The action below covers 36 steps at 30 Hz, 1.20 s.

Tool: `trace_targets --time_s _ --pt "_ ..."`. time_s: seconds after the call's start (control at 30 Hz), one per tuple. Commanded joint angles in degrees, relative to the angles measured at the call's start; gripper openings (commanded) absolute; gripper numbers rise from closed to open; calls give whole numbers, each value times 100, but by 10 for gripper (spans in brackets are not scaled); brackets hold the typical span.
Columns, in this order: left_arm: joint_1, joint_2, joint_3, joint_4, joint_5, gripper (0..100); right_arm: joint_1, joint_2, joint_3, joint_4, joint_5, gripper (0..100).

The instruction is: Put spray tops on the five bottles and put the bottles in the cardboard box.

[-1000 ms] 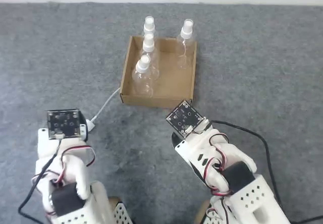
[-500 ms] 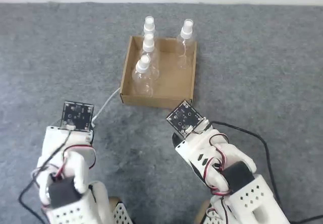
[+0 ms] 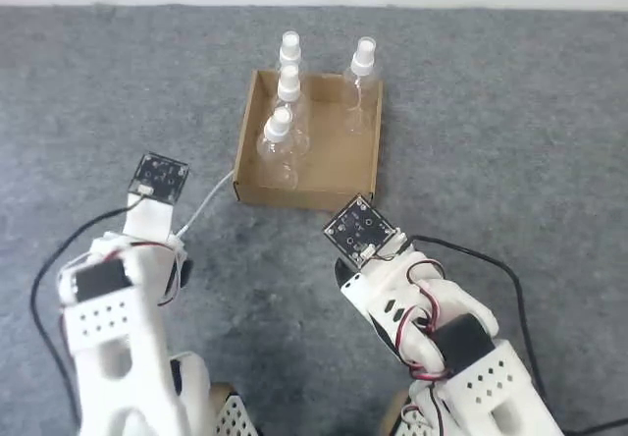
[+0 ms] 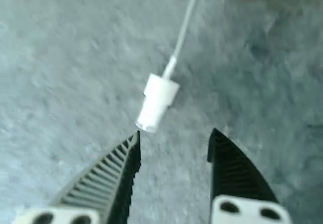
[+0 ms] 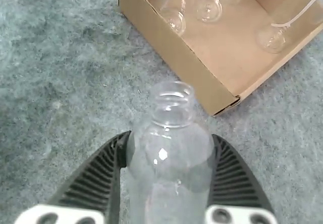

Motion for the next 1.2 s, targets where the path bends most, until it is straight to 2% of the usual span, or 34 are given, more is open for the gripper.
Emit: trace_targets --time_s 0.0,0.2,0.53,0.67,0.8,0.93,1.07,1.17 --pt "0 870 -497 -422 -62 209 75 -154 -62 -127 0 111" --pt "-18 2347 -1015 -782 -53 209 75 -154 -62 -127 0 111" --pt "-563 4818 -2466 -985 -62 209 75 -154 -62 -127 9 111" --pt "-563 5662 -2941 -949 -378 201 75 -154 -62 -127 9 111" --pt "-571 6092 -3503 -492 -642 123 75 -154 -62 -127 9 111" --pt "-563 6251 -3688 -413 -888 57 75 -154 -62 -127 9 111" --pt "-571 6259 -3688 -404 -1178 11 75 -154 -62 -127 9 111" --pt "-580 6251 -3776 -202 -1284 12 75 -154 -62 -127 9 111"
